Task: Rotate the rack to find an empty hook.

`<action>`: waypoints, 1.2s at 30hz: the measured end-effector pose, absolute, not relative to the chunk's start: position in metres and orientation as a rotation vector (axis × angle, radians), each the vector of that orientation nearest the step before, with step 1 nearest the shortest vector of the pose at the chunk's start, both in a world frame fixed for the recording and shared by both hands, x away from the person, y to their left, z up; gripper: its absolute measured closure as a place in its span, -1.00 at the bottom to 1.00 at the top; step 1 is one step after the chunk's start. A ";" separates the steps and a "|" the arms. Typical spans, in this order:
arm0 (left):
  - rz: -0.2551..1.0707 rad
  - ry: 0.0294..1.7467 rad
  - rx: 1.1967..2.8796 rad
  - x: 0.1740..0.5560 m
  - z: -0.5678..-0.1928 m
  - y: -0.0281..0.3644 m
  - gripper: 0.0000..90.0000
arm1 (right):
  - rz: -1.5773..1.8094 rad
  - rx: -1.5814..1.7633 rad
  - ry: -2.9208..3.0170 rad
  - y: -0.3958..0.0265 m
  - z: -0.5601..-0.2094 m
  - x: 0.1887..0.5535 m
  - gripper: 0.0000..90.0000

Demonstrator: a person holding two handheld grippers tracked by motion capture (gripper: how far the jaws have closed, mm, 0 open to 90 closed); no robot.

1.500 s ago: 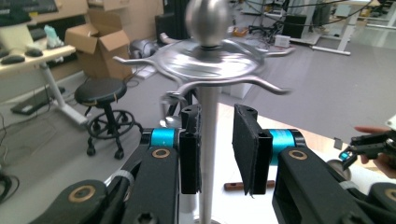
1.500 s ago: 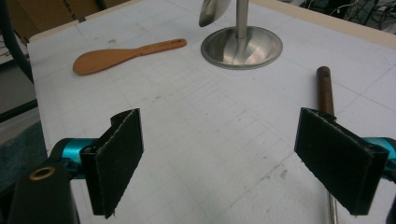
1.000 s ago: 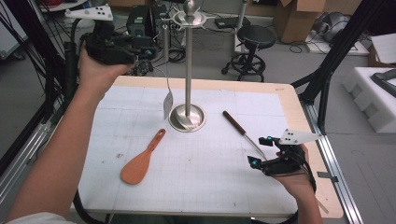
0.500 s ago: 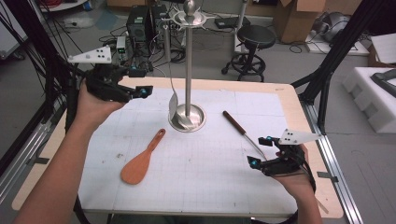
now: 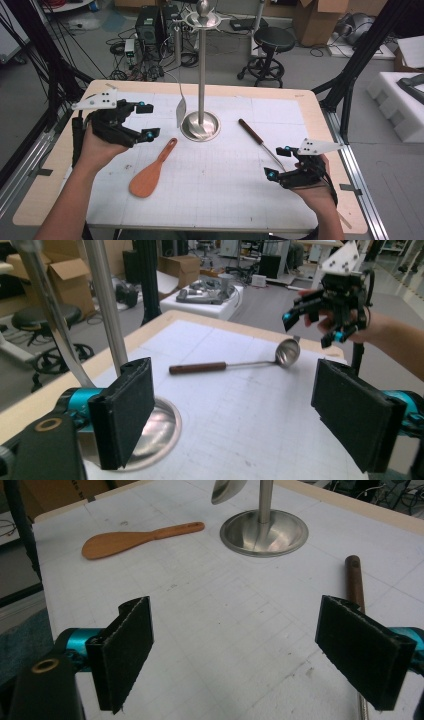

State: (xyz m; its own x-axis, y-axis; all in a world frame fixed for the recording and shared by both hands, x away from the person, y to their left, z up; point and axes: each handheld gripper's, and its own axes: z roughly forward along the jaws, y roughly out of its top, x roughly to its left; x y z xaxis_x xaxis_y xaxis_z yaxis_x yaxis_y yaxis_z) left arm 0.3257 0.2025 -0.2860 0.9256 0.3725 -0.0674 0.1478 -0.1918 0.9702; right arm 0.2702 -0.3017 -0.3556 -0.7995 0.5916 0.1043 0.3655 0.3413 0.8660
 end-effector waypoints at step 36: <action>0.206 0.432 1.761 0.289 -0.348 0.217 -0.91 | 1.433 0.879 2.378 -0.301 -0.356 0.276 -0.67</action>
State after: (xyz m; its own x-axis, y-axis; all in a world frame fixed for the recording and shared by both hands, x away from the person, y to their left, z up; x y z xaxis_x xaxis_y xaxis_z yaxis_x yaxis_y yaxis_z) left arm 0.2890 0.2170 -0.3475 0.9140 0.3950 -0.0927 0.1766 -0.1816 0.9674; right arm 0.2764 -0.3005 -0.3560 -0.7939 0.5985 0.1074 0.3744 0.3420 0.8619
